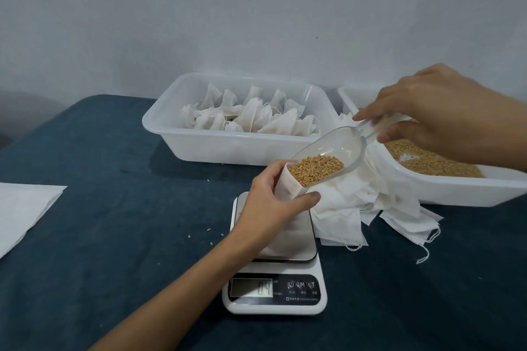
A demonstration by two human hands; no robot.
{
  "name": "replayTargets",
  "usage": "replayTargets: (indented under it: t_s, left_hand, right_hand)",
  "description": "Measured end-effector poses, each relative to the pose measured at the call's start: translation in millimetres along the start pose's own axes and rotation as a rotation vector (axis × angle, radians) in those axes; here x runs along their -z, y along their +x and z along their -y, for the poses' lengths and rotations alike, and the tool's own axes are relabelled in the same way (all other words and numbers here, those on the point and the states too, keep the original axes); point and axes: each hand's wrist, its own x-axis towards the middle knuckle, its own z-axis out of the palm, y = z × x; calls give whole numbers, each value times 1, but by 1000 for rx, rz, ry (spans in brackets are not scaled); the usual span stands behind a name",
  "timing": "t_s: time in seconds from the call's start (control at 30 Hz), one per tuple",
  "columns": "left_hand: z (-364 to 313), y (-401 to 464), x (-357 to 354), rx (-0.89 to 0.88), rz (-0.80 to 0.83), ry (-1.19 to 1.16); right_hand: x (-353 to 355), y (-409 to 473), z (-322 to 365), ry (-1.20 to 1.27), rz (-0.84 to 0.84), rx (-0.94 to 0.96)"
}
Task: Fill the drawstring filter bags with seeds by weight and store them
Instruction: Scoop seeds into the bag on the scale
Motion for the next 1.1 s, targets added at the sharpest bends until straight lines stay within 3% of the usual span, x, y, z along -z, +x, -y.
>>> replayTargets:
  t_s: [1.1]
  left_hand:
    - [-13, 1, 9, 80, 47, -32]
  right_hand:
    - [5, 5, 15, -46, 0, -17]
